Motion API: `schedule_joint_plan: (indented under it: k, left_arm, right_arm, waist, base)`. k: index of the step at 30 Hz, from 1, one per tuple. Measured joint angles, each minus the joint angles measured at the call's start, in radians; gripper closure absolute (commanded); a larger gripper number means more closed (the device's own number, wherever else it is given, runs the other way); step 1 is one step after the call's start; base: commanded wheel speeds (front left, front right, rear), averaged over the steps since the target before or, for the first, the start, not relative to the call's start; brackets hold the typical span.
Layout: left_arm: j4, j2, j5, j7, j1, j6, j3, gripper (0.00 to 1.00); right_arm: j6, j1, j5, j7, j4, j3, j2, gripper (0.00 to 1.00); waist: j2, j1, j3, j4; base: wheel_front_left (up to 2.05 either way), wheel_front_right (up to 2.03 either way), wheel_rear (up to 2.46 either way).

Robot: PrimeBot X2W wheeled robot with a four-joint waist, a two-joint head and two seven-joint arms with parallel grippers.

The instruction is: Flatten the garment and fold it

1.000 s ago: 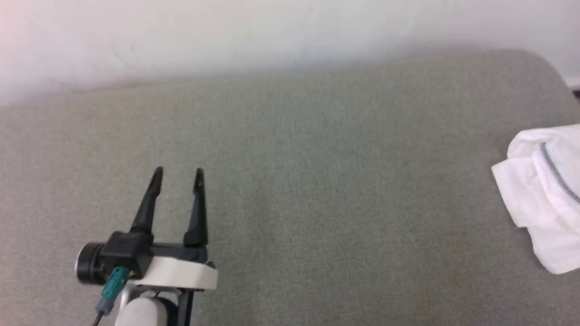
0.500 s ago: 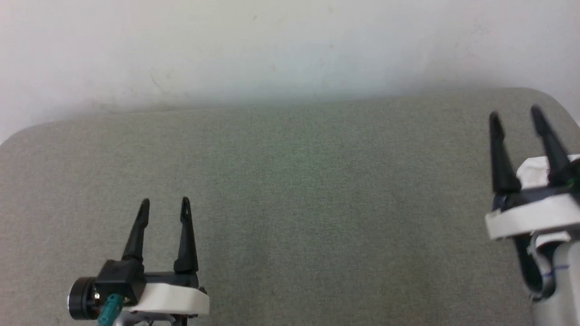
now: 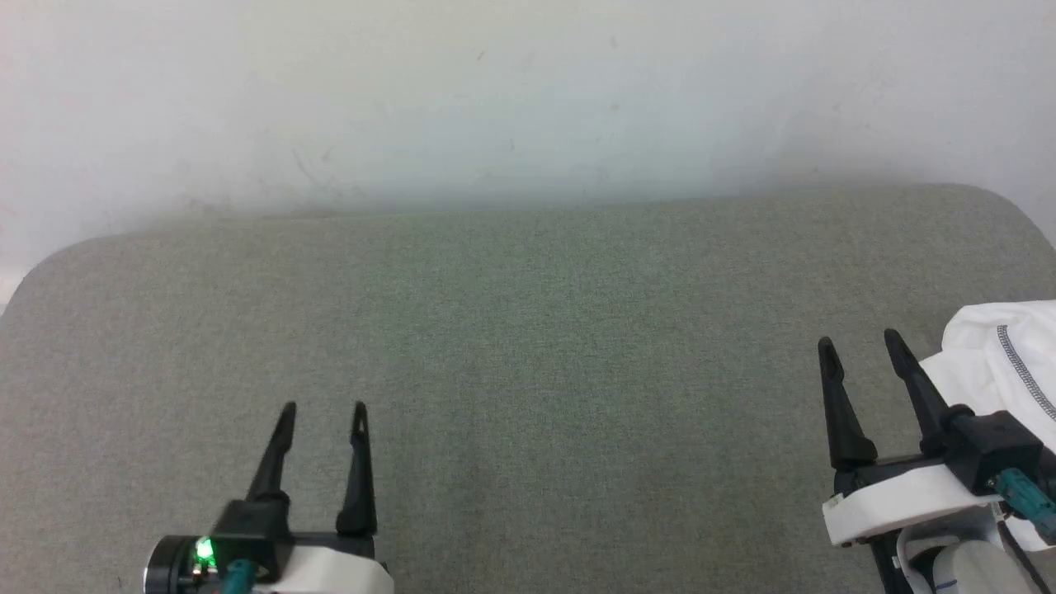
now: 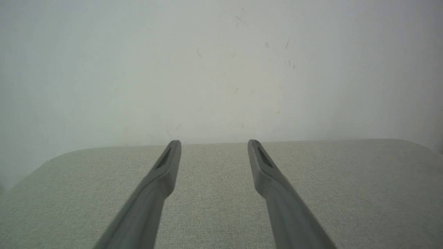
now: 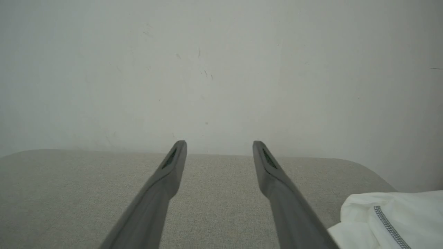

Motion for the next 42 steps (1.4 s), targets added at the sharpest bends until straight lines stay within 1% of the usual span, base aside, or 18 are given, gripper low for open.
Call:
schedule_joint_plan:
  k: [3,10,17,18,42]
  left_arm:
    - [0.018,0.010,0.050,0.000,0.009,0.005,-0.018,0.00]
    - [0.019,0.009,0.039,0.000,0.012,0.021,-0.019,0.00]
    - [0.019,0.007,0.027,0.000,0.012,0.022,-0.017,0.00]
    - [0.018,0.006,0.017,0.000,0.012,0.021,-0.016,1.00]
    - [0.018,0.006,0.021,0.038,0.011,0.020,-0.012,1.00]
  right_arm:
    - [0.000,0.011,-0.007,-0.001,0.012,0.001,0.006,0.00]
    - [0.000,0.015,-0.016,-0.007,0.011,0.012,0.013,0.00]
    - [0.000,0.021,-0.016,-0.007,0.003,0.017,0.015,0.00]
    - [0.000,0.021,-0.016,-0.007,0.002,0.016,0.015,1.00]
    - [0.000,0.021,-0.023,0.030,-0.010,0.017,0.015,1.00]
  waist:
    - [0.0000,0.0000,-0.004,0.003]
    - [0.0000,0.0000,-0.010,0.010]
    - [0.0000,0.0001,-0.013,0.013]
    - [0.0000,0.0000,-0.013,0.013]
    - [0.0000,0.0001,-0.009,0.016]
  base:
    - [0.00,0.00,0.00]
    - [0.00,0.00,0.00]
    - [0.00,0.00,0.00]
    - [0.00,0.00,0.00]
    - [0.00,0.00,0.00]
